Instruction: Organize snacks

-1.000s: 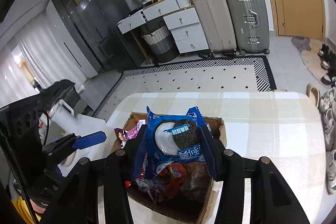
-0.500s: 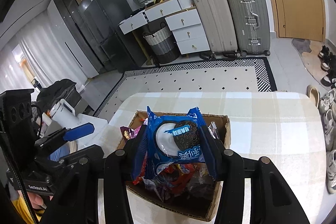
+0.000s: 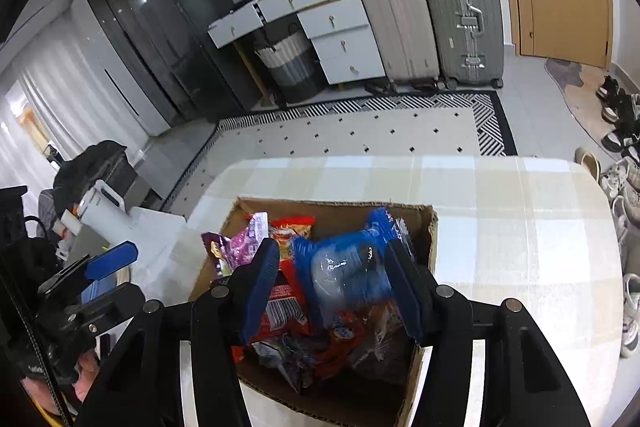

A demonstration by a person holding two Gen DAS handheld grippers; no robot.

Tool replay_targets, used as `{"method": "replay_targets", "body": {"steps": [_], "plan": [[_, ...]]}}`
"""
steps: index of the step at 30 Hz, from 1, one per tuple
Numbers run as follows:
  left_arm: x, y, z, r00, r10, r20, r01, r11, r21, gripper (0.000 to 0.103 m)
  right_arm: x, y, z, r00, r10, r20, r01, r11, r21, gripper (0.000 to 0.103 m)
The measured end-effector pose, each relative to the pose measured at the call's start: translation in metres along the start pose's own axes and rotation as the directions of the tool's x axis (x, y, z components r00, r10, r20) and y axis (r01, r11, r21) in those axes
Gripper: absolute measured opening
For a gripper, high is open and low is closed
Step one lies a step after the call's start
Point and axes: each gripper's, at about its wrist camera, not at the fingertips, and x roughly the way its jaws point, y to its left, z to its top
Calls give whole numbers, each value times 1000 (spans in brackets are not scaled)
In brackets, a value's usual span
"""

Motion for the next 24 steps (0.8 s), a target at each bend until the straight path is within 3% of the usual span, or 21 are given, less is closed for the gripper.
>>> {"method": "replay_targets", "body": {"steps": [6,13,20,23,24], "plan": [[-5,-3,-7,1000,23,-8,-23,1000,6,82,-19,7,-6,998,36,46,-35,999,-3,56],[-34,-24,-18,998,51,36,-53,997,47,82,-68,30,-24,992,44,119,-36,997,-64,57],[-83,-51,-37,992,78,99,-85,994,74,83,-125,56,-60,977,41,211,-9,989,-148,76],[-107,-61,-50,986,97,134,-108,991,78,83,-156,64,-82,953,61,297,-9,985,-175,92],[-116,-64,-56,984,100,150,-113,990,81,84,-165,68,-90,946,62,319,-2,983,-184,92]]}}
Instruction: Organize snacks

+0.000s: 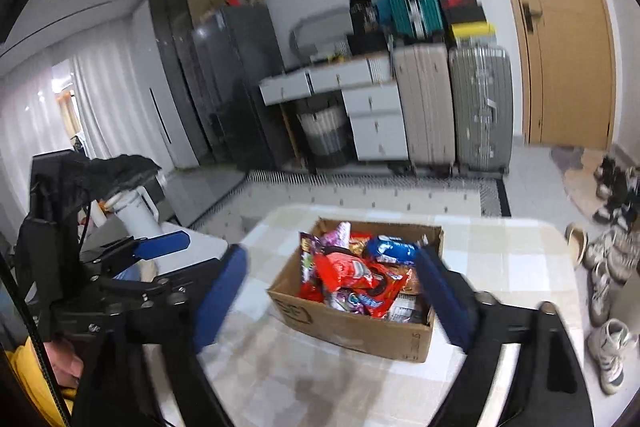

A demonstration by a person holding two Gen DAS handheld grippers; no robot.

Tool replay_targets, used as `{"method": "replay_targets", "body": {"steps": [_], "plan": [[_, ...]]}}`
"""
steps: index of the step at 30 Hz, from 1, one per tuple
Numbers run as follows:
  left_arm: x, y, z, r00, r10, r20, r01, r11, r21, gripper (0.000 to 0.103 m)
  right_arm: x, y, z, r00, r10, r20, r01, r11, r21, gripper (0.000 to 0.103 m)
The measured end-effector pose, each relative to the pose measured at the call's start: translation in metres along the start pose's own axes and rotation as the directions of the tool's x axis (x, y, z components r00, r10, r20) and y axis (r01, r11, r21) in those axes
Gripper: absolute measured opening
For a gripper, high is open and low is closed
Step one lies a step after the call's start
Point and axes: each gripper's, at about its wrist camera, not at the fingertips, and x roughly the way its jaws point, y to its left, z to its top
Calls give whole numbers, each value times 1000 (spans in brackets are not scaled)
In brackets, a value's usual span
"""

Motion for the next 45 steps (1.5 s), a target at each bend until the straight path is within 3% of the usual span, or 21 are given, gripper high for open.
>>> {"method": "replay_targets", "body": {"steps": [3,7,10,13,16,18,23,25,27,30,35,40,45], "plan": [[-30,-4,-12,999,23,47,-23,1000,5,88,-33,13,-13,998,3,58,-1,1000,-26,95],[-75,-9,-32,997,-8,79,10,1000,-18,89,-71,23,-26,987,-53,155,54,999,-2,101],[-109,-10,-46,990,11,141,-7,1000,-26,103,-98,25,-35,972,-50,230,38,998,59,102],[-143,-8,-64,970,55,237,-50,998,-29,103,-118,30,-47,960,-58,274,40,997,72,102],[-165,-2,-86,945,110,307,-100,994,-51,103,-129,34,-64,932,-116,344,104,993,54,102],[-171,3,-100,927,149,344,-134,989,-67,103,-129,40,-77,927,-137,350,141,990,12,102],[-159,11,-147,895,228,382,-232,972,-38,103,-119,51,-119,928,-218,301,258,961,-98,102],[-145,19,-164,905,218,365,-226,974,-23,103,-118,51,-141,918,-234,319,284,951,-120,102],[-128,29,-177,925,209,317,-202,978,-57,103,-112,47,-159,914,-251,317,307,941,-140,102],[-106,40,-190,941,209,267,-191,977,-92,103,-106,40,-180,912,-262,316,320,936,-148,102],[-62,46,-197,944,208,257,-194,978,-81,103,-103,32,-206,905,-247,348,315,936,-156,102],[-37,41,-210,942,180,284,-172,984,-53,103,-98,22,-218,900,-254,354,314,941,-123,102],[-20,43,-217,937,202,285,-190,979,-69,103,-97,10,-226,900,-252,357,298,951,-79,102]]}}
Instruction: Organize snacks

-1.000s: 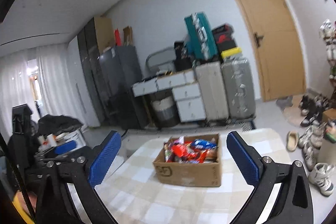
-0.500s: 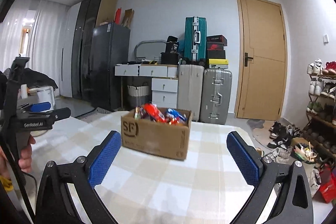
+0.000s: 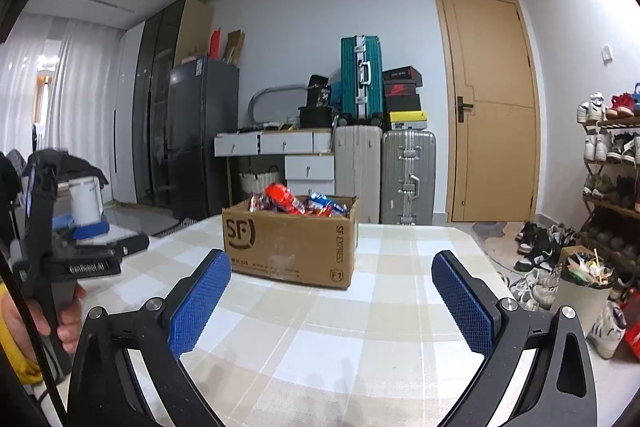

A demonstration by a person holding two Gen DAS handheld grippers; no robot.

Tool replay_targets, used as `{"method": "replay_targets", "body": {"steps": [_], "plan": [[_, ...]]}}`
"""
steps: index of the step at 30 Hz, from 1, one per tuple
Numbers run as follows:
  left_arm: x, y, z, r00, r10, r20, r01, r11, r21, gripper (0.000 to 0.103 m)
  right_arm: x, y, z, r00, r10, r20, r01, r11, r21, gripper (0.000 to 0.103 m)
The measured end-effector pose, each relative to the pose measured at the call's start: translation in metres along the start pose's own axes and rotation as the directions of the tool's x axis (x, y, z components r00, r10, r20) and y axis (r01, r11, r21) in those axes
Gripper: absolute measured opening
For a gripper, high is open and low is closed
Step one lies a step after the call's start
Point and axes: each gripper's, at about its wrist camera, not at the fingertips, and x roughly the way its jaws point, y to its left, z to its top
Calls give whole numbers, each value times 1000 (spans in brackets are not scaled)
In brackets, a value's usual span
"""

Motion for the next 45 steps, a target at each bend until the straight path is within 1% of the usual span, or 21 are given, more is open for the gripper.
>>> {"method": "replay_targets", "body": {"steps": [5,7,9,12,14,20,22,29,34,45], "plan": [[-3,3,3,1000,-4,2,4,1000,-26,103,7,-4,3,1000,6,-25,-6,1000,24,102],[-2,1,0,1000,-3,15,4,1000,-14,103,9,-4,4,999,7,-37,-6,1000,25,102],[-12,-1,3,1000,-7,26,6,1000,3,103,10,-3,4,999,11,-38,-10,1000,22,102],[-11,-7,2,999,-11,32,10,999,35,103,10,-2,4,999,9,-40,-9,1000,12,102],[-13,-8,3,999,-9,33,7,999,38,103,11,-1,4,999,7,-43,-6,1000,9,102],[-11,-4,3,1000,-4,20,3,1000,10,103,9,-3,3,999,-8,-38,9,1000,12,102],[-17,-3,5,1000,4,23,-4,1000,5,103,10,-3,2,999,-11,-39,11,1000,13,102],[-21,-6,4,999,-7,41,6,1000,19,103,12,-4,1,999,-15,-52,16,1000,17,102],[-18,-5,3,999,-12,31,11,1000,17,103,16,-4,0,998,-17,-65,18,1000,17,102],[-13,-4,1,1000,3,21,-3,1000,7,103,16,-4,-1,997,-17,-72,18,1000,13,102]]}}
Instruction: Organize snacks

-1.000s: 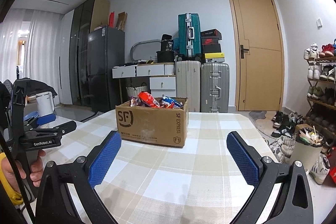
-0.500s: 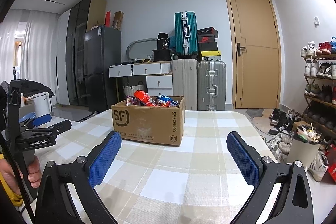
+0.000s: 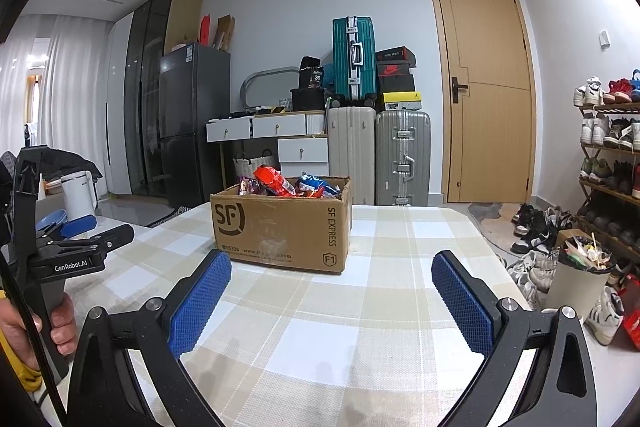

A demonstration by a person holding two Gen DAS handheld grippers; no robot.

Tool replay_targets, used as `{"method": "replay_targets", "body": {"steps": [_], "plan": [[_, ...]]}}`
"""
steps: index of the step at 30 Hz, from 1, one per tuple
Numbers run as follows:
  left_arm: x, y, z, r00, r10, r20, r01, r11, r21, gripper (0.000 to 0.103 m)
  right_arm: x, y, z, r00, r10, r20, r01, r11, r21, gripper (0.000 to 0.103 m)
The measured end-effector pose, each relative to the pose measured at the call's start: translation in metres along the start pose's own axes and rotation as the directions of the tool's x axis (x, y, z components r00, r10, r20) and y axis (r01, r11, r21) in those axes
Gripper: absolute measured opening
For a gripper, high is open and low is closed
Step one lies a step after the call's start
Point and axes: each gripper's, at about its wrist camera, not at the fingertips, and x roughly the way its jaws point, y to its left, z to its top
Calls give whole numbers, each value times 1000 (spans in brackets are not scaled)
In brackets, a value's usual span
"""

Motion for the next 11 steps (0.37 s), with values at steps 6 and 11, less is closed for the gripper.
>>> {"method": "replay_targets", "body": {"steps": [6,11], "plan": [[5,0,-1,1000,-3,-11,3,1000,-11,103,0,0,0,1000,0,0,0,1000,0,102],[7,3,-2,1000,-8,-18,7,999,-32,103,0,0,0,1000,1,0,-1,1000,0,102]]}}
